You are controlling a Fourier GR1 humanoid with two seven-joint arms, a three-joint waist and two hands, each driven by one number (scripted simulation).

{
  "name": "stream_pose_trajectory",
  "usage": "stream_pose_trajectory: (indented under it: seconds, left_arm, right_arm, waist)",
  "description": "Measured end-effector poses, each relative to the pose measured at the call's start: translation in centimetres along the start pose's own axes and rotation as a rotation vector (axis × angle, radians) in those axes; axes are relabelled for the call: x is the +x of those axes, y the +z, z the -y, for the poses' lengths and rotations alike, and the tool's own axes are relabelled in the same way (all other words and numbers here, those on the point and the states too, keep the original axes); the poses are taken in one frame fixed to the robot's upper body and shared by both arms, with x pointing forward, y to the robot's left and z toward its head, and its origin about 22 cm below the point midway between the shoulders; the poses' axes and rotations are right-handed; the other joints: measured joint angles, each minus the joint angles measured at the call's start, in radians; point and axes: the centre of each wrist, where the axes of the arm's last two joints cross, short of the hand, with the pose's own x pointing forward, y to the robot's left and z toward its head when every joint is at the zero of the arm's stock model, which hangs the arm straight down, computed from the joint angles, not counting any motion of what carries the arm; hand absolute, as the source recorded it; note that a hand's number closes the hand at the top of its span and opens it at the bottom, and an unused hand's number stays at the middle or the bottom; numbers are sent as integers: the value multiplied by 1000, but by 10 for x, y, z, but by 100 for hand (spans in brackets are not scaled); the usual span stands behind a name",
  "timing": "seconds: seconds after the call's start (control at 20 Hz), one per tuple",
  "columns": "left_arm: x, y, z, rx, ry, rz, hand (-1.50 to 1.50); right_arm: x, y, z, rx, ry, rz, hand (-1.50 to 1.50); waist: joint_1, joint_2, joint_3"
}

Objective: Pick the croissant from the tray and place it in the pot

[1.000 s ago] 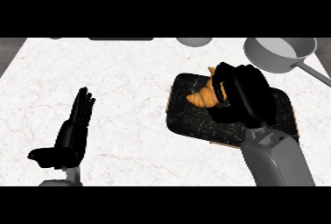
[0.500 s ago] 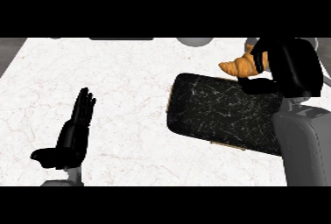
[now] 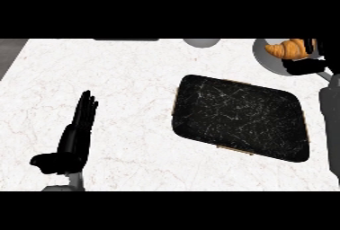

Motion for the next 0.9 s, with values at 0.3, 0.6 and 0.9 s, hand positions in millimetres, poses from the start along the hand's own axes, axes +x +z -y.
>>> stream_pose_trajectory:
  seconds: [0.3,0.6,0.9]
  left_arm:
    - [4,1,12,-9,-3,1,0]
    - [6,-8,8,-21,6,6,0]
    - [9,-10,10,-37,6,14,0]
  right_arm:
    - [-56,-20,-6,35,7,-43,150]
    - [-91,-23,-26,132,-3,-71,150]
    - [-114,-17,-41,234,11,-156,150]
  waist:
    - [8,3,1]
    - [20,8,1]
    - [39,15,2]
